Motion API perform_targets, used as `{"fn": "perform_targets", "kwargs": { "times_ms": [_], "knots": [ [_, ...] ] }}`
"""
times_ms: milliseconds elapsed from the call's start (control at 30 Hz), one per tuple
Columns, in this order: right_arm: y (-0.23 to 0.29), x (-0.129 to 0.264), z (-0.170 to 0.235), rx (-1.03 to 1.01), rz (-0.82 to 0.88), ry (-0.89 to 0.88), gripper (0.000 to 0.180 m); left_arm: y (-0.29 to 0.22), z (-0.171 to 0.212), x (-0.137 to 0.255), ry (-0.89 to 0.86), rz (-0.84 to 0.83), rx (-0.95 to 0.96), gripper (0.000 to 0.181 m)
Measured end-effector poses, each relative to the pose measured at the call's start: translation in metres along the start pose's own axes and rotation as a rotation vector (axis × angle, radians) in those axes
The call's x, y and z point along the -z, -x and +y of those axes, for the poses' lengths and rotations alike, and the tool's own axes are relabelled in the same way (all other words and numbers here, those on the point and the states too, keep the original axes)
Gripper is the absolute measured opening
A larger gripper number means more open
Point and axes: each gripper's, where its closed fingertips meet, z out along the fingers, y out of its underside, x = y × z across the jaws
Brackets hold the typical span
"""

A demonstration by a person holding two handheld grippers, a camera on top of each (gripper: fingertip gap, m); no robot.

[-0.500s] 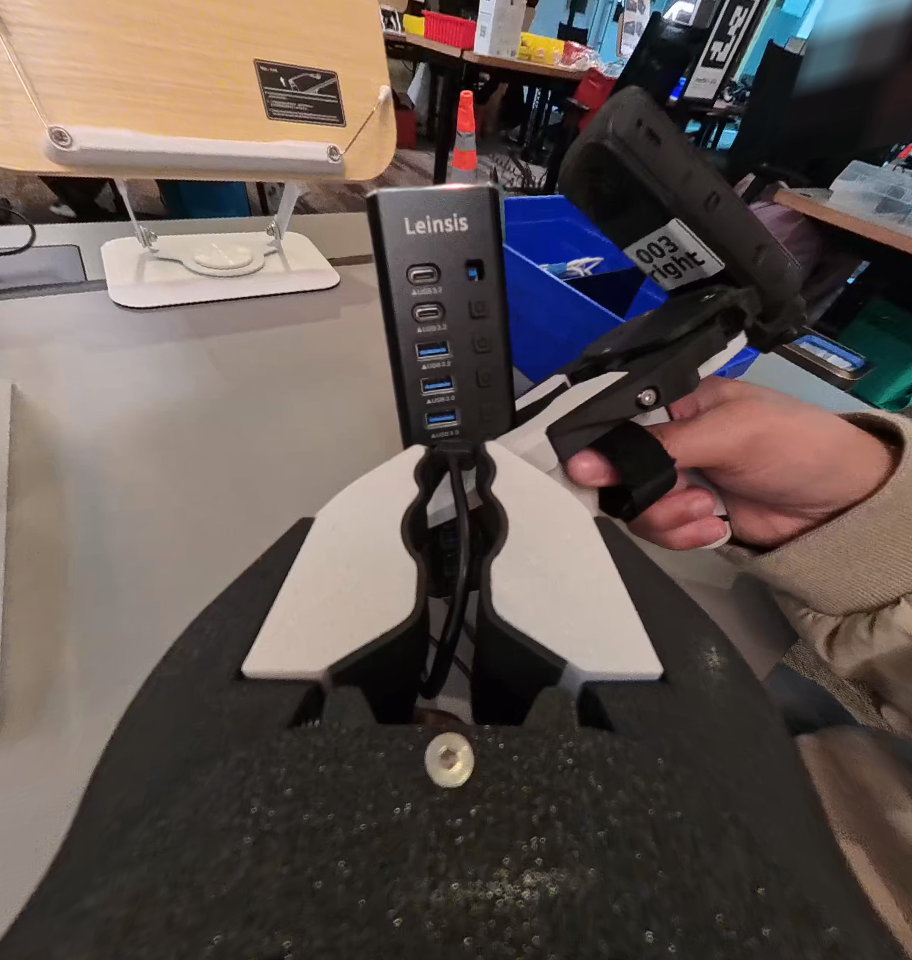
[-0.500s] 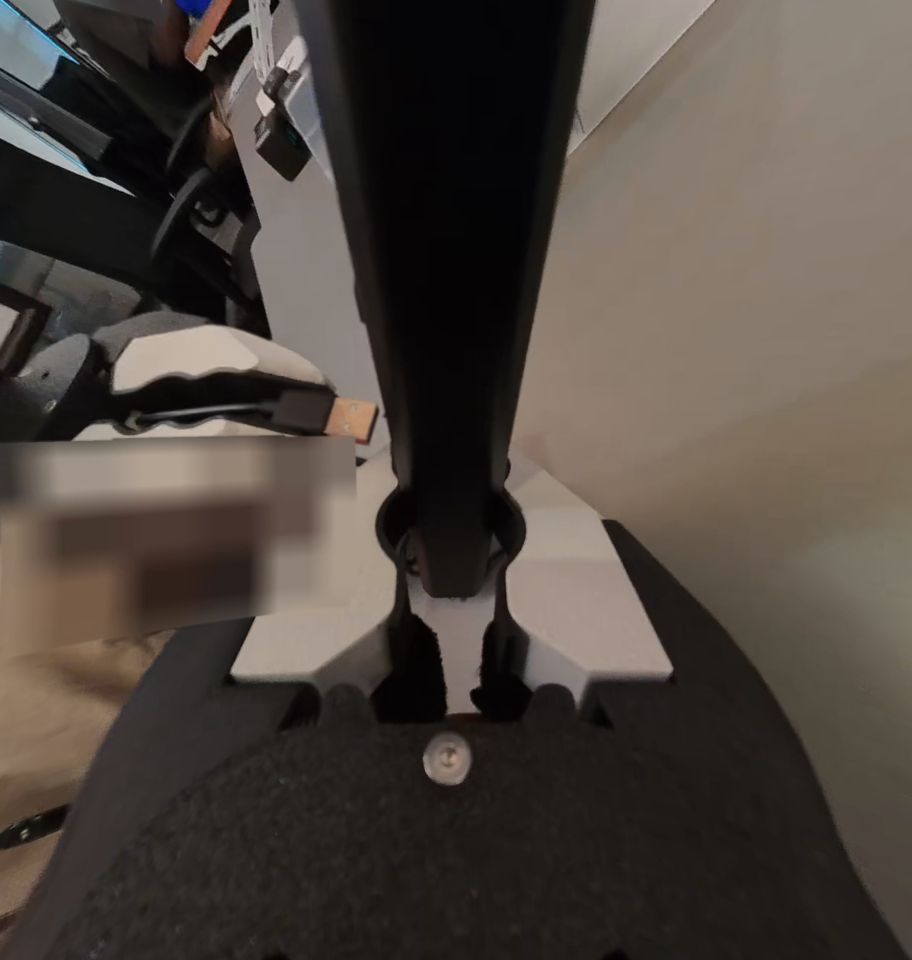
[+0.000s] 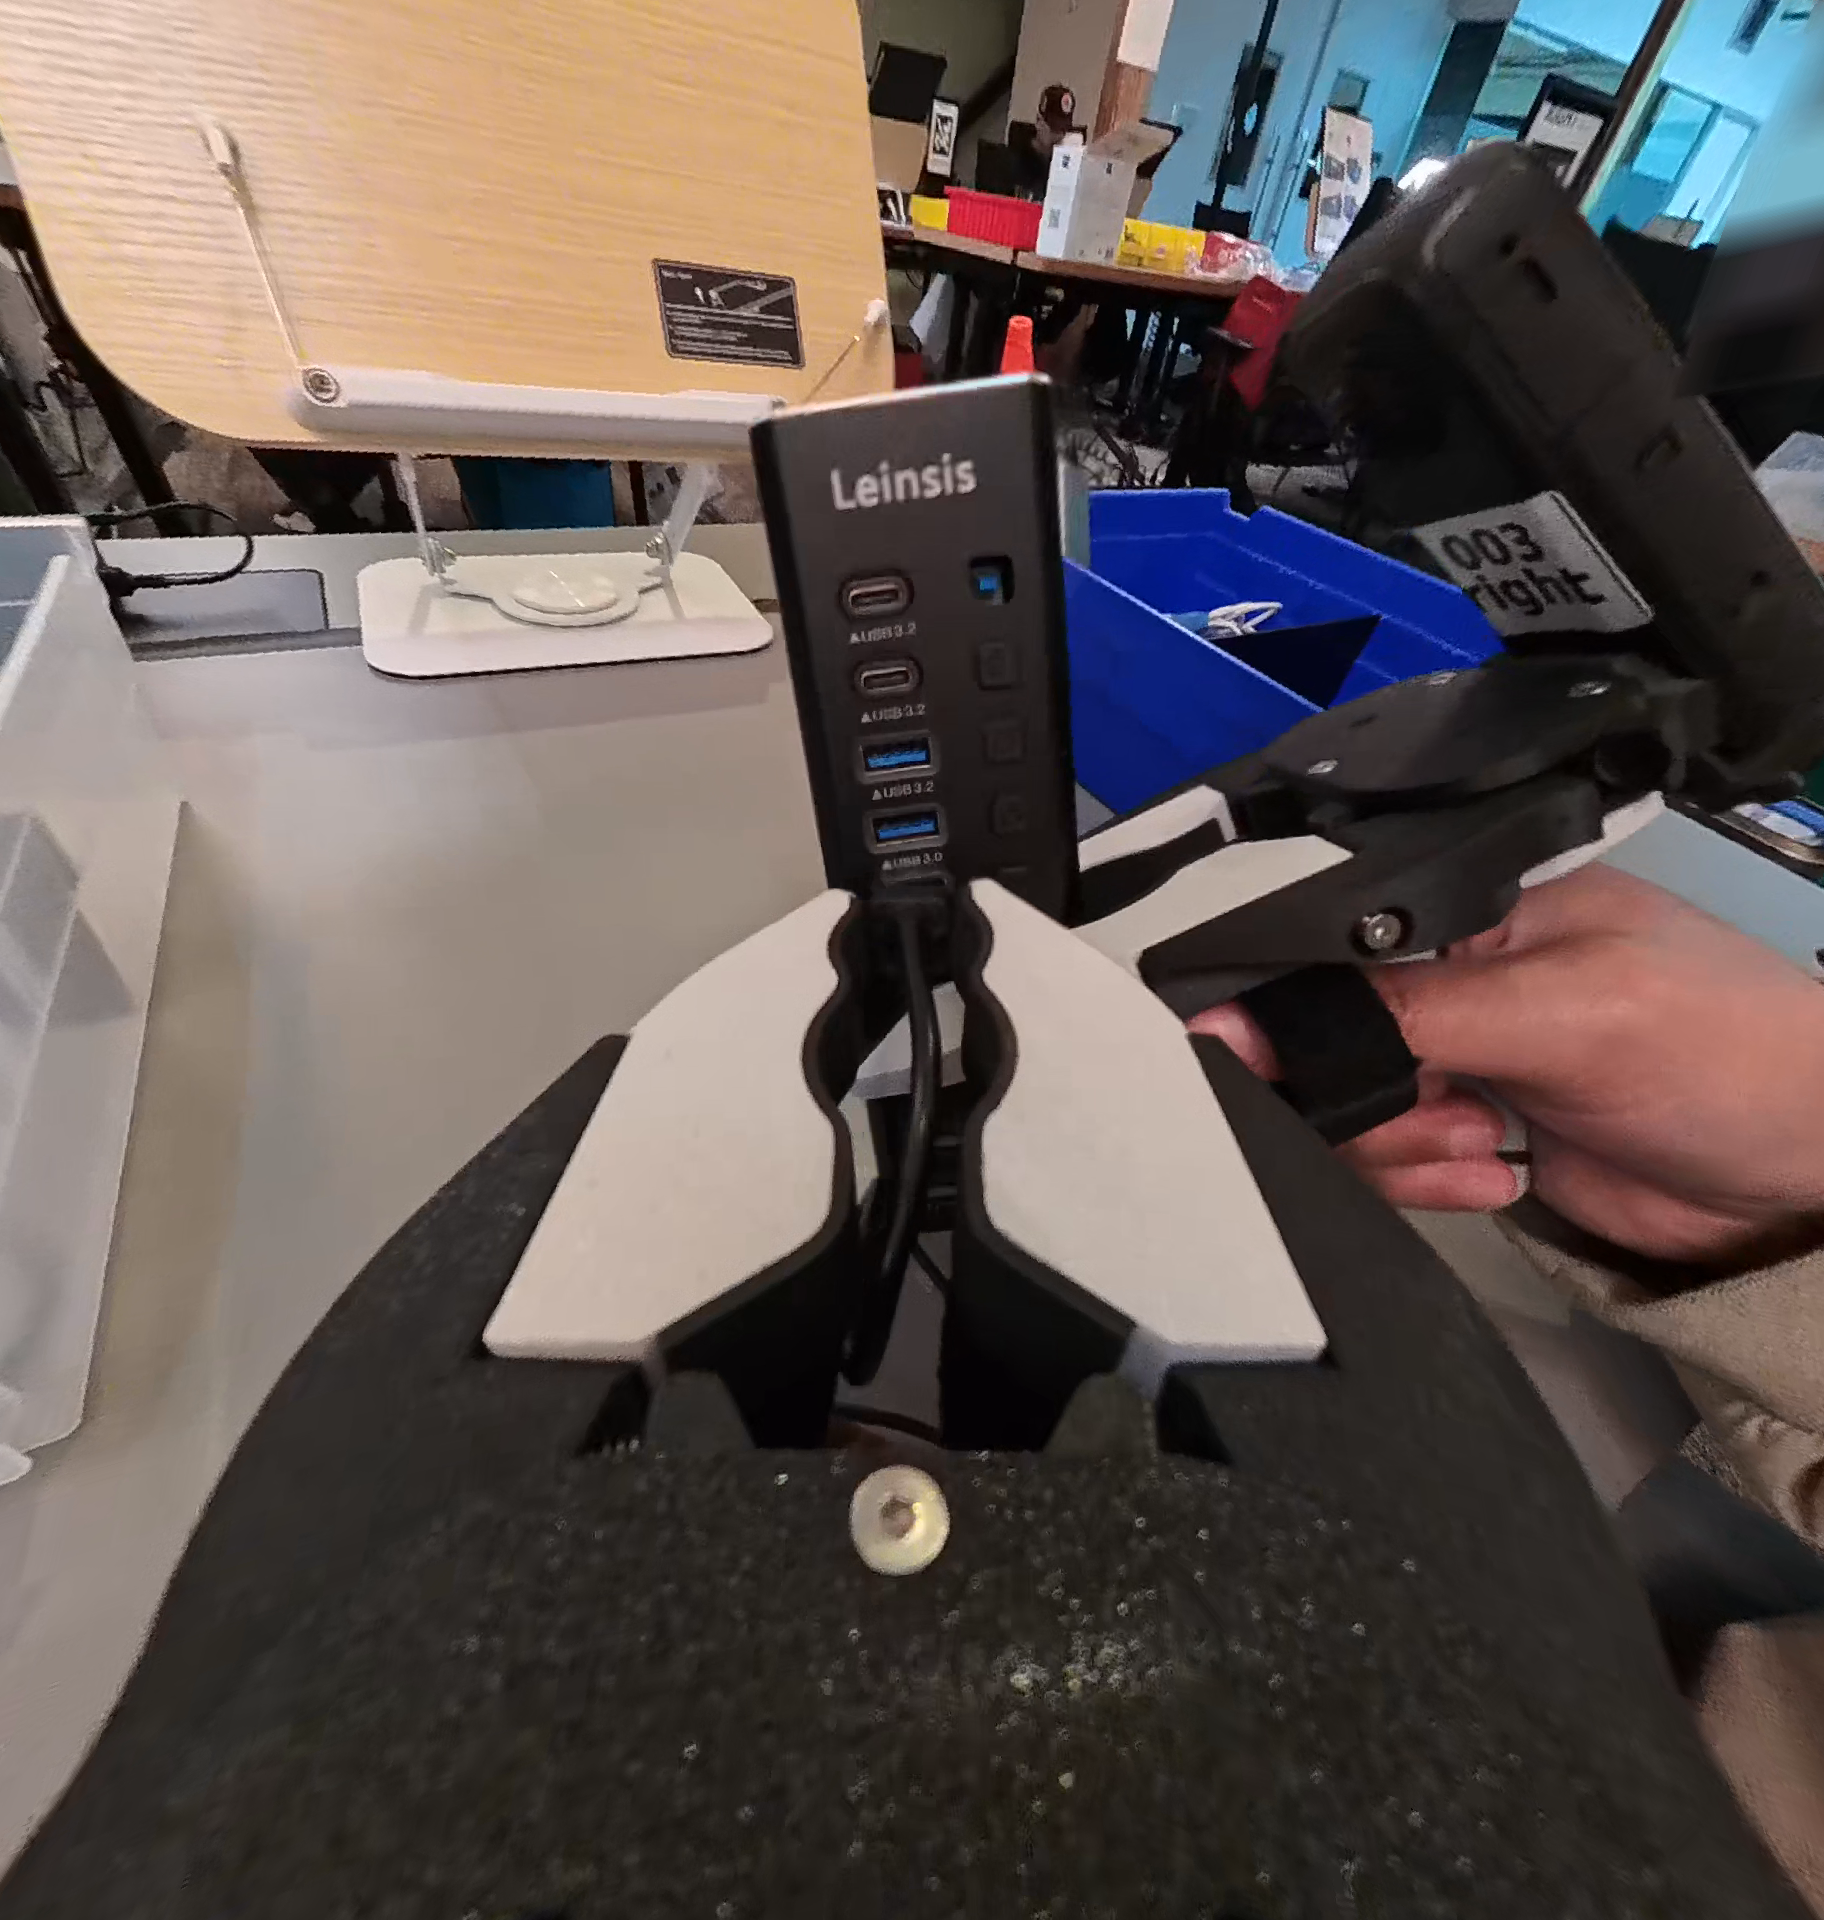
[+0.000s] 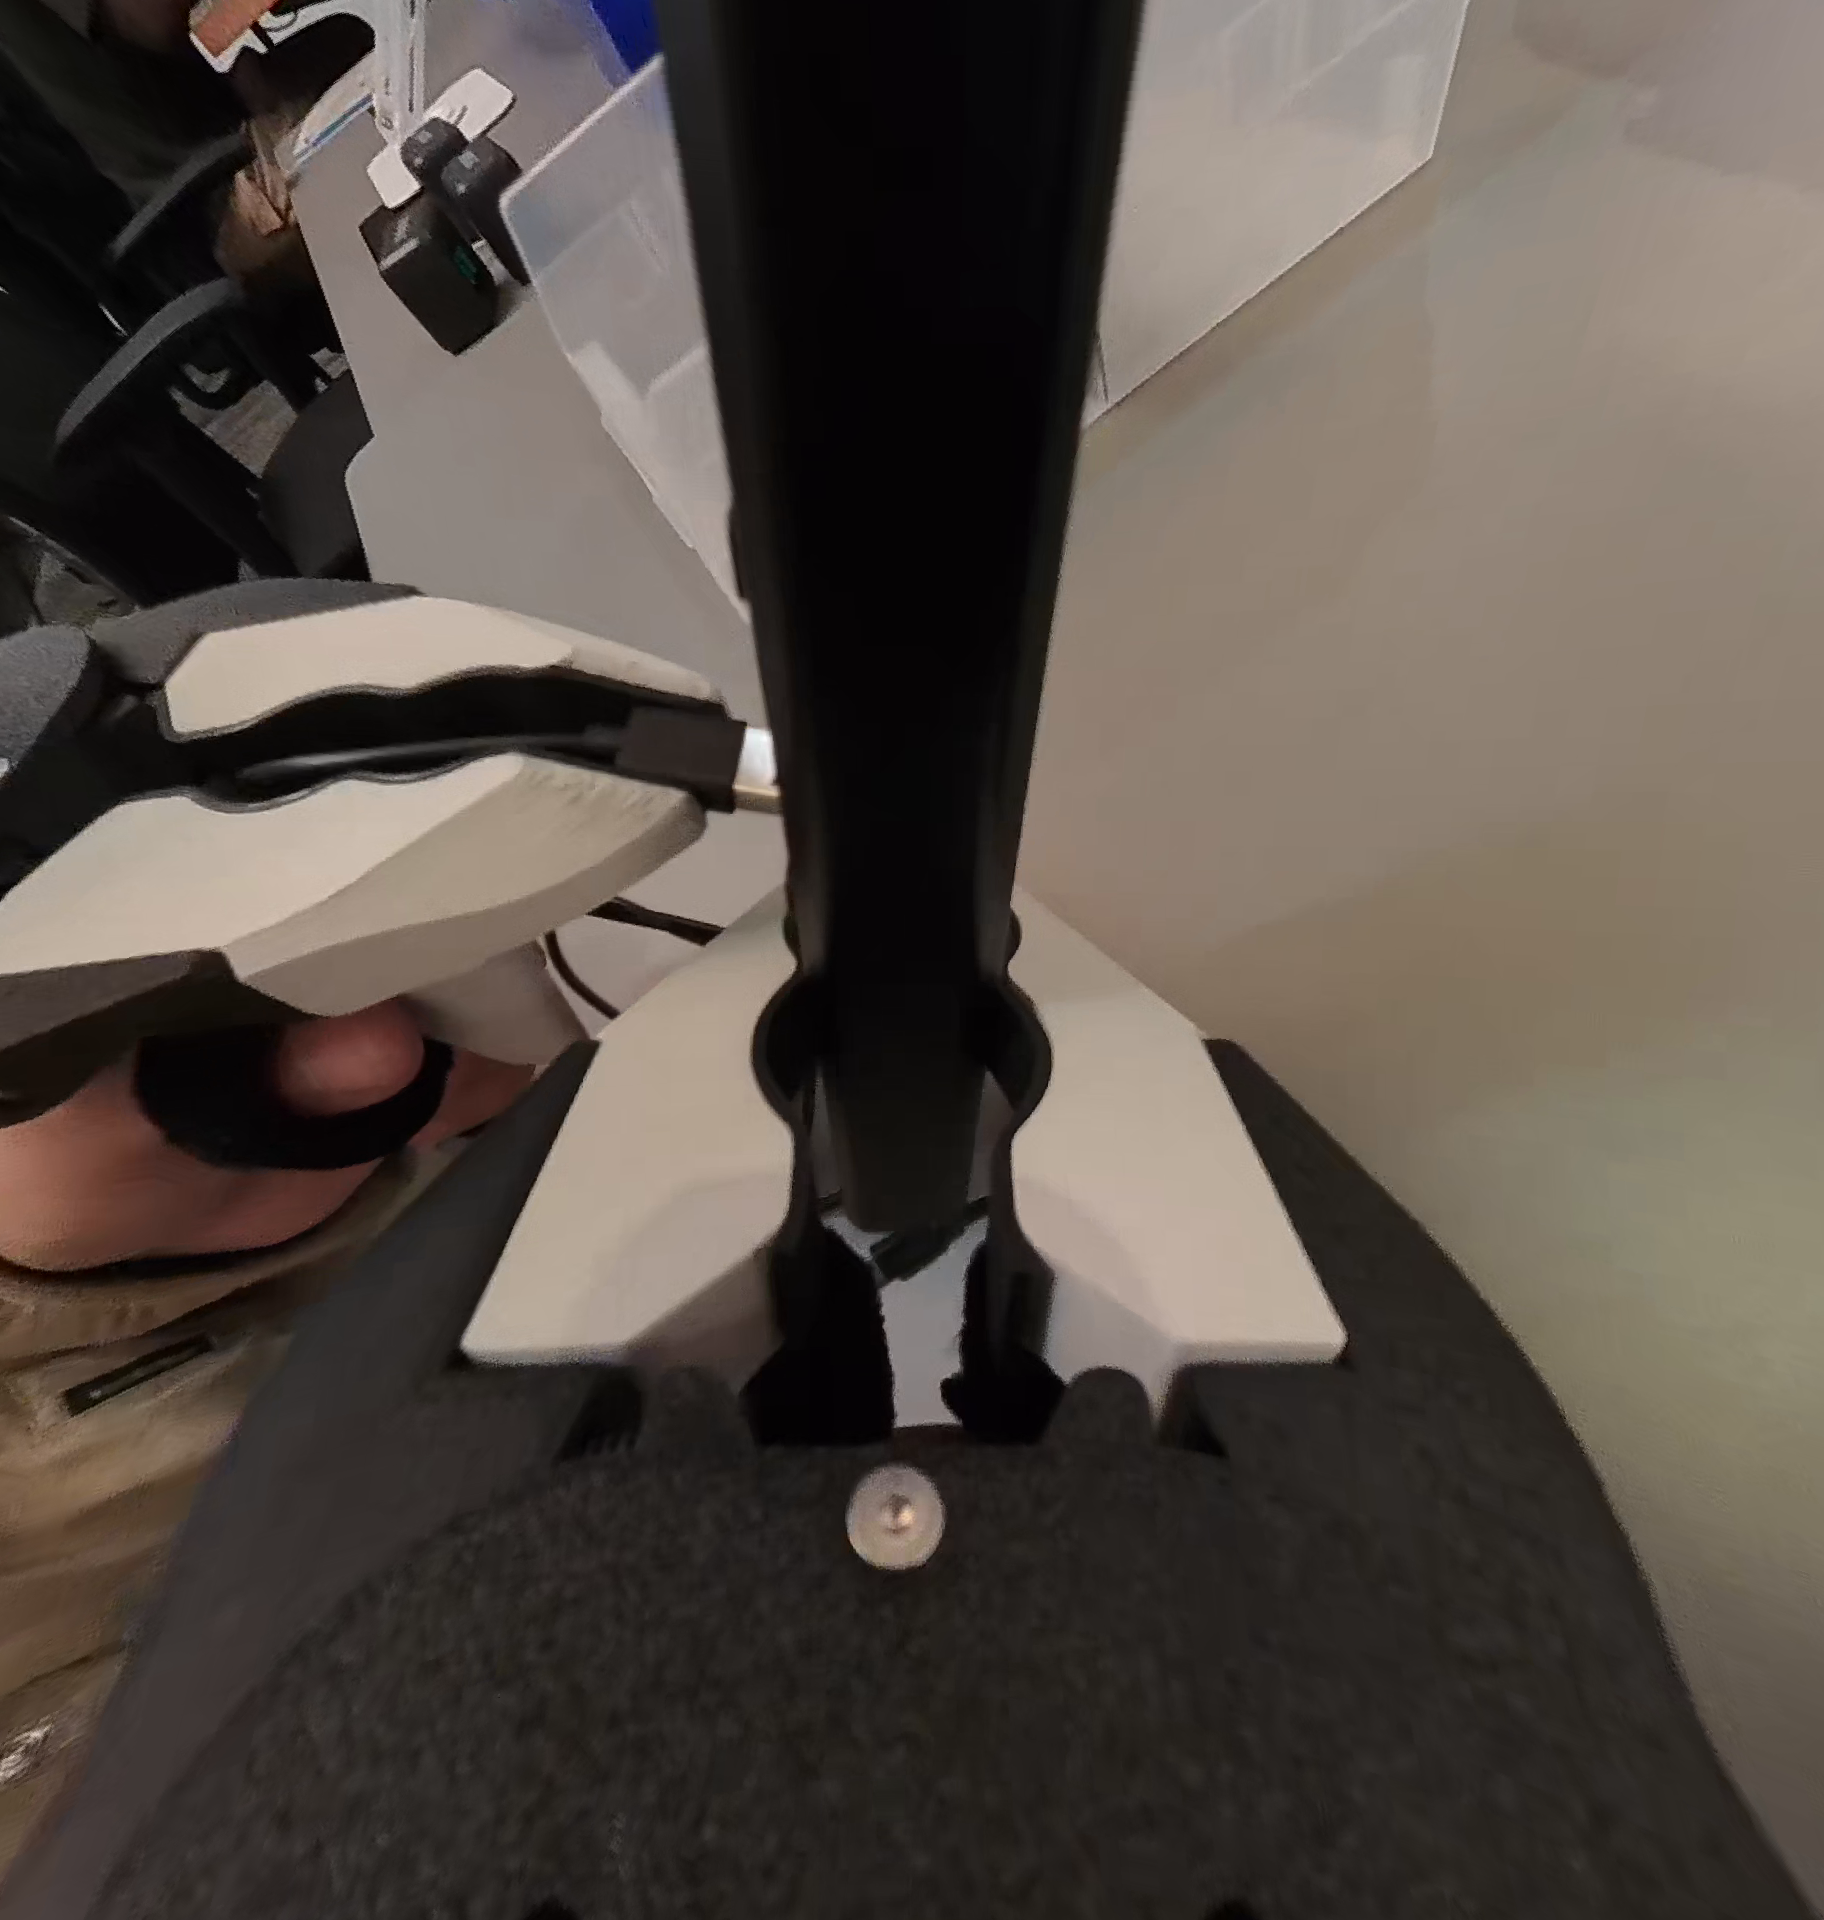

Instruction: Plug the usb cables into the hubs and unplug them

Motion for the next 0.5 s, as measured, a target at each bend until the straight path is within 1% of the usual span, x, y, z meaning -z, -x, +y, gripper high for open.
{"fn": "perform_targets", "kwargs": {
  "times_ms": [33, 167, 267, 500],
  "knots": [
    [-0.001, 0.000, 0.000, 0.009, 0.009, -0.001, 0.027, 0.001, 0.000, 0.000, -0.005, -0.001, 0.009, 0.015],
    [0.004, -0.001, -0.006, 0.016, 0.002, -0.050, 0.027, 0.002, -0.002, 0.001, -0.068, -0.007, 0.104, 0.016],
    [0.004, -0.002, -0.008, 0.019, 0.020, -0.085, 0.027, 0.002, -0.002, 0.000, -0.081, -0.016, 0.131, 0.016],
    [0.000, 0.005, -0.016, 0.191, 0.153, -0.121, 0.027, -0.002, -0.003, -0.001, -0.088, 0.031, 0.157, 0.016]
  ]
}}
